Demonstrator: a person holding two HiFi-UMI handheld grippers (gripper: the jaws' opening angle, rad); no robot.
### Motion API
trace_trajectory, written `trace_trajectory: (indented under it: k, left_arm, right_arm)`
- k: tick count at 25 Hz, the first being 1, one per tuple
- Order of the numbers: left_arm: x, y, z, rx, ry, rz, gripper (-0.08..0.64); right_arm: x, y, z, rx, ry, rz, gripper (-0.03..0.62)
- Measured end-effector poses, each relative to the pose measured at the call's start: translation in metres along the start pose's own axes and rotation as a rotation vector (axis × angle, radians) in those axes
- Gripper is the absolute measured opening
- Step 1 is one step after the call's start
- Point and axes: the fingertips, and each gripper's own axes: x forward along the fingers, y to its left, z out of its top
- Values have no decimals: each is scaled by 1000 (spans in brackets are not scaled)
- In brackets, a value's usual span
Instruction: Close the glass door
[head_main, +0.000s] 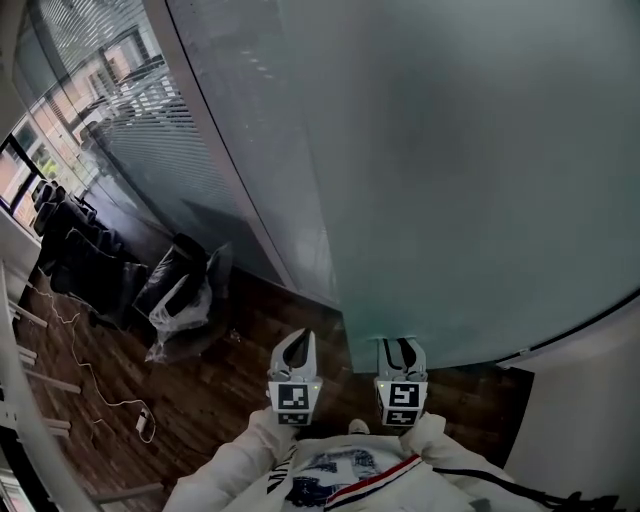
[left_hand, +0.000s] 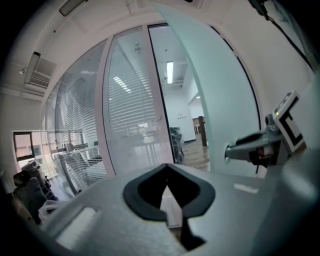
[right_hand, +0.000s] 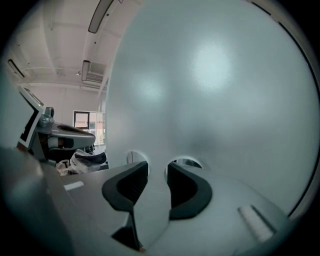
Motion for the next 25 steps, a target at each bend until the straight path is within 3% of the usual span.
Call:
trace_trajectory:
  k: [7,16,25]
  left_arm:
    - [53,15,3,9,-10,-66,3]
    - [151,23,20,12,-32,-288,3]
    - [209,33,29,54,-66,-468,3]
  right_arm:
    - [40,-14,15,1,-9,-68,124]
    - [85,-42,24,35,16,-164,126]
    - [110,-71,19,85,52,-289,126]
